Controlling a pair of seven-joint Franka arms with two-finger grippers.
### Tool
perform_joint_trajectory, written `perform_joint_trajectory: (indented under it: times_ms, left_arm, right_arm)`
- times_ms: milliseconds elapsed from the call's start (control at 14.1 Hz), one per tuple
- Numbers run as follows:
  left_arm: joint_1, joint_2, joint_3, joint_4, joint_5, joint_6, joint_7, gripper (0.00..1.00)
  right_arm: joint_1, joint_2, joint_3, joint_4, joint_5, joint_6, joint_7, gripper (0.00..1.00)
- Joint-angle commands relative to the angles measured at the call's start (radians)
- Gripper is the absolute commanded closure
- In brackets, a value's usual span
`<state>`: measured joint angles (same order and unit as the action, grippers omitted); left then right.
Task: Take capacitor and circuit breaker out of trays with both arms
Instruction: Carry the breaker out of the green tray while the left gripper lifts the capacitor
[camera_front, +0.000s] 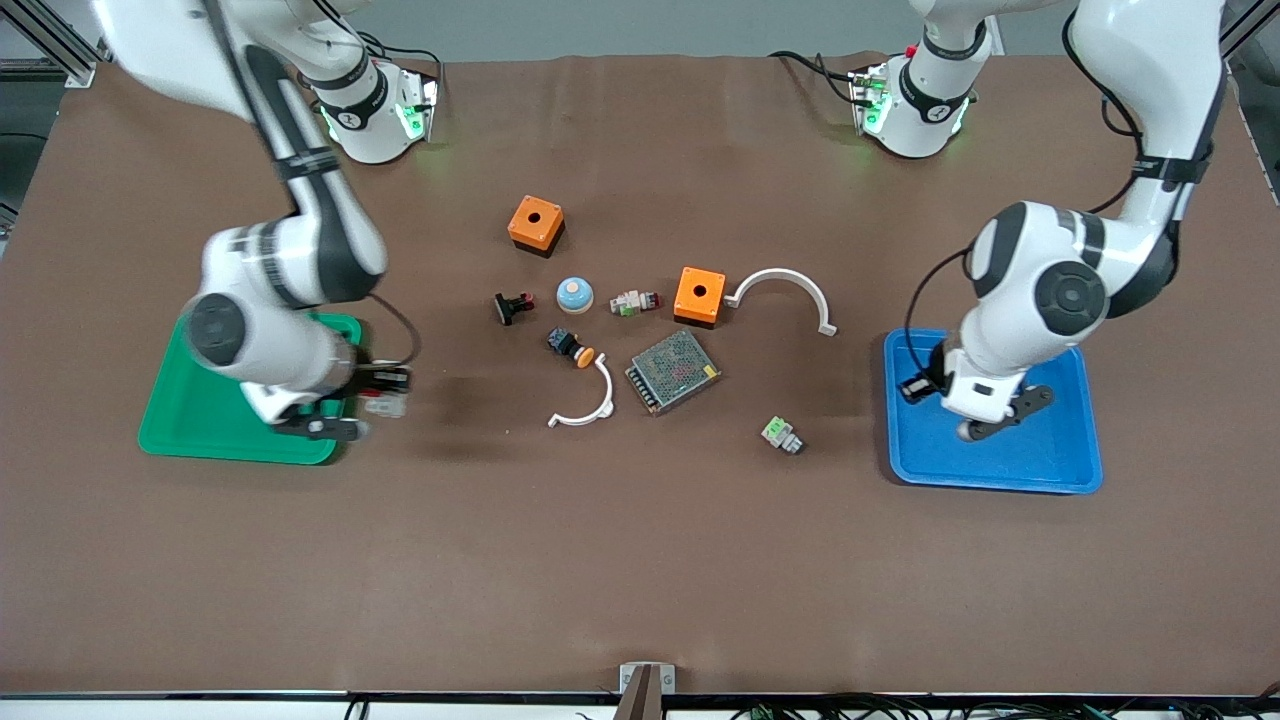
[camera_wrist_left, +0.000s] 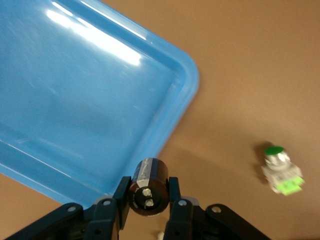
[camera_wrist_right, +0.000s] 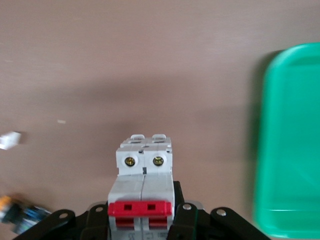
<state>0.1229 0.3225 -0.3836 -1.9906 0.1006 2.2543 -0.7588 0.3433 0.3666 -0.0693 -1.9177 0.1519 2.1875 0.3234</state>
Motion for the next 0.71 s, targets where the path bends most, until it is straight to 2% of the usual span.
perform_joint_trajectory:
  times_ms: [0,355,638]
  left_arm:
    - [-0.008,0.018,-0.028,0.022,0.022,-0.002,-0.057,1.0]
    - [-0.048,0.104,-0.028,0.122,0.021,-0.001,-0.077,1.0]
    - [-0.081,0.21,-0.028,0.225,0.014,-0.001,-0.079,1.0]
  right_arm:
    - [0.115,0.027,-0.015,-0.024,0.015,0.101,0.15,0.99]
    - [0.224,0.126,-0.017,-0.023,0.009,0.225,0.272,0.99]
    - [0.255,0.178,-0.018,-0.024,0.003,0.279,0.305,0.99]
